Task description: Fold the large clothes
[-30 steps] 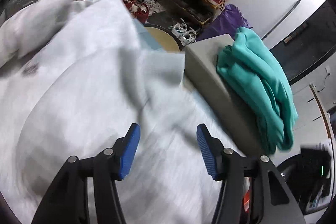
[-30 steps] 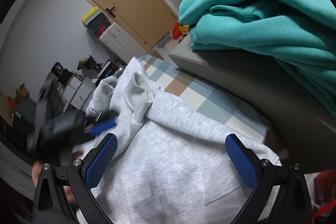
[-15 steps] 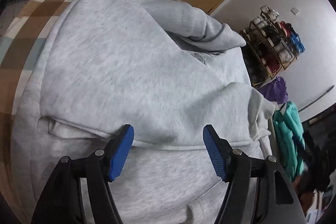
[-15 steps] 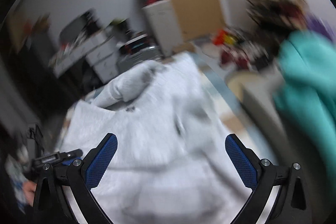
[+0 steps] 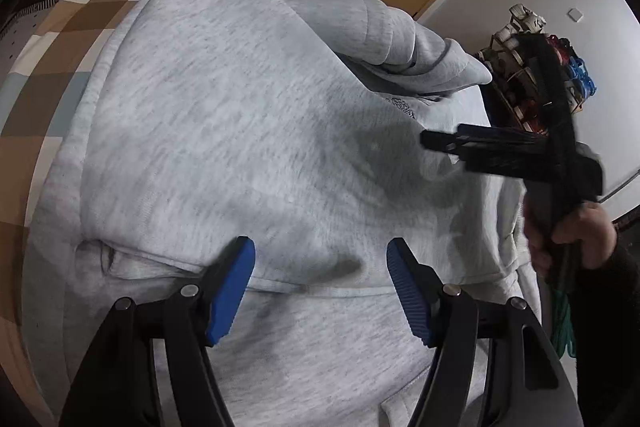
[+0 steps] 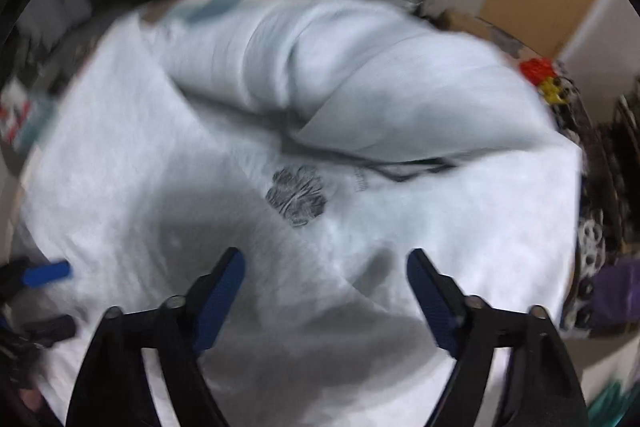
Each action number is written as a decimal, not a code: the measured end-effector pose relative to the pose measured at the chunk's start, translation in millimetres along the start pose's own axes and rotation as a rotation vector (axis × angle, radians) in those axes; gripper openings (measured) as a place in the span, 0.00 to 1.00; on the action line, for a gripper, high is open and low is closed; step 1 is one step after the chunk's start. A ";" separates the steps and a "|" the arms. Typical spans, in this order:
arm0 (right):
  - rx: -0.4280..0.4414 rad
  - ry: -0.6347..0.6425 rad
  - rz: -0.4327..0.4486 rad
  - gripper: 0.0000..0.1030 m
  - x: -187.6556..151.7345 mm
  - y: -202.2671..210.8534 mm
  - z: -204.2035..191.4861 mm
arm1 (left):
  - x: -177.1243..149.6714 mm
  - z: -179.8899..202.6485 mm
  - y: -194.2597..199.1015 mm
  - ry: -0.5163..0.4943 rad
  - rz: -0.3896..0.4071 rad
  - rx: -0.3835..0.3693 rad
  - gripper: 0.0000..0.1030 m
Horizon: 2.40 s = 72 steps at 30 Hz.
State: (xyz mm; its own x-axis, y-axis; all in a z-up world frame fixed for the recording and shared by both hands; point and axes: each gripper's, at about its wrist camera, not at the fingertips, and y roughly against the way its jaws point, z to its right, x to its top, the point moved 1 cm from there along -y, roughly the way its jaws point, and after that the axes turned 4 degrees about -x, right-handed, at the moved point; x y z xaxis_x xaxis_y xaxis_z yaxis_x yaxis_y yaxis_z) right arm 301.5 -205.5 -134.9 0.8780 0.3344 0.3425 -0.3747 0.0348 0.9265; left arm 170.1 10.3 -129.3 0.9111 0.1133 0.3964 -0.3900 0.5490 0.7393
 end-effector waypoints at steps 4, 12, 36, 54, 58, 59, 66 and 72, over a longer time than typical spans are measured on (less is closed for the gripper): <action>-0.038 0.116 0.007 0.44 -4.1 -9.7 -23.0 | 3.0 -3.9 0.0 0.021 -0.005 -0.019 0.62; -0.111 0.136 0.124 0.02 1.2 18.9 -42.4 | 3.7 3.3 -1.7 0.019 0.016 0.023 0.62; -0.181 -0.071 0.069 0.38 -87.1 25.2 31.4 | 13.2 21.3 -24.8 -0.075 0.054 0.227 0.62; 0.100 -0.088 0.185 0.63 42.9 52.2 -50.4 | 23.4 -12.7 -11.6 0.051 0.078 -0.022 0.62; 0.082 0.047 0.132 0.63 81.2 5.4 -86.4 | 23.7 -20.4 -8.3 0.087 0.090 -0.060 0.62; 0.024 0.087 0.114 0.63 83.4 -5.1 -93.5 | 23.6 -22.9 -7.9 0.106 0.096 -0.072 0.62; 0.155 0.093 0.117 0.04 92.2 -32.3 -98.7 | 24.0 -25.0 -6.9 0.060 0.079 -0.093 0.62; 0.106 0.099 0.234 0.02 93.9 -12.3 -116.0 | 24.3 -21.2 -7.7 0.047 0.088 -0.048 0.62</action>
State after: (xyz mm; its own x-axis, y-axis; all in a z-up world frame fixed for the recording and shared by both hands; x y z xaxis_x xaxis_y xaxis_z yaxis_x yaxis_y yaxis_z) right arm 354.0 -65.3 -132.3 0.7362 0.4120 0.5369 -0.5258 -0.1512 0.8370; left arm 198.1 26.4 -136.9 0.8794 0.2012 0.4315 -0.4628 0.5741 0.6754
